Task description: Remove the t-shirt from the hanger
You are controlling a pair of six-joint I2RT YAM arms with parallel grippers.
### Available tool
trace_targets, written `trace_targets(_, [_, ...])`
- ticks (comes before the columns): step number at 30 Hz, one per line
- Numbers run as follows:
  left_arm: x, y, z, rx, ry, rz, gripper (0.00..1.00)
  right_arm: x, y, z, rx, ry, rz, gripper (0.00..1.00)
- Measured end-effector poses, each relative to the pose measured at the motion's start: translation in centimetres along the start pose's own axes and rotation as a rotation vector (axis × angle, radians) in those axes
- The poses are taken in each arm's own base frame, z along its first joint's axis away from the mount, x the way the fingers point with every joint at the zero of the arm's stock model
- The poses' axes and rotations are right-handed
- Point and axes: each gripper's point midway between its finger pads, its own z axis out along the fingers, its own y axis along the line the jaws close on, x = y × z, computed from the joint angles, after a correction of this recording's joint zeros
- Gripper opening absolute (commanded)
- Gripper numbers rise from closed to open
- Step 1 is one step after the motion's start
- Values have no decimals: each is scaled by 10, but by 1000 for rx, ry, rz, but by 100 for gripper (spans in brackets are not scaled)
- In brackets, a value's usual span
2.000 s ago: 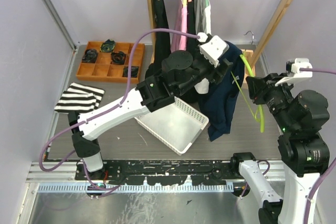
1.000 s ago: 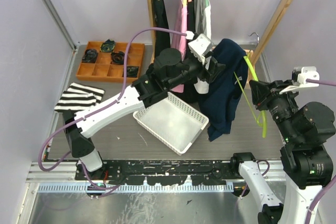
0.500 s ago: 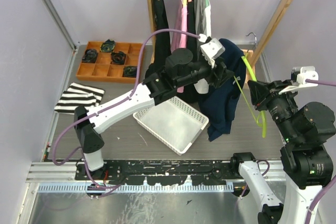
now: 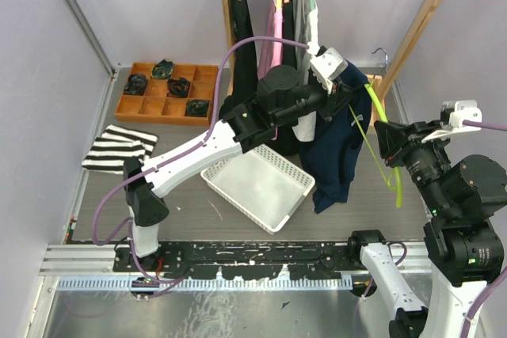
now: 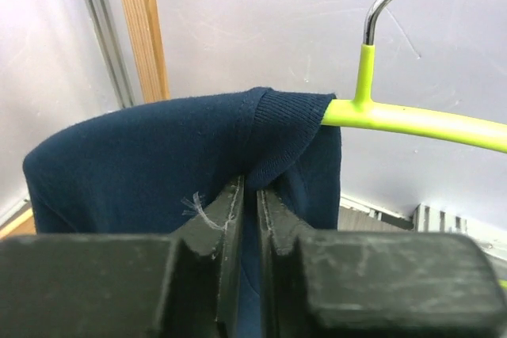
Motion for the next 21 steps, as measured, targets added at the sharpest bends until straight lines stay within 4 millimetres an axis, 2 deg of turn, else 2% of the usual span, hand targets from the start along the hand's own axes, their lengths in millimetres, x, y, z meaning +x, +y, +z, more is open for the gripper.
trace_targets(1, [0,0,0,-1,0,-1,2,0,0,0,0,0,0,0])
trace_targets(2, [-1,0,0,-2,-1,-5,0,0,0,0,0,0,0,1])
trace_targets(7, [-1,2,5,-16,-1,-5,0,0,0,0,1,-1,-1,1])
trace_targets(12, [-5,13,5,-86,-6,-8,0,1,0,-6,2,-2,-1,1])
trace_targets(16, [-28,26,6,-166,-37,6,0,-4,4,-20,-6,-36,-8,1])
trace_targets(21, [-54,42,8,-240,-79,32,0,-21,12,-46,-22,-120,-26,1])
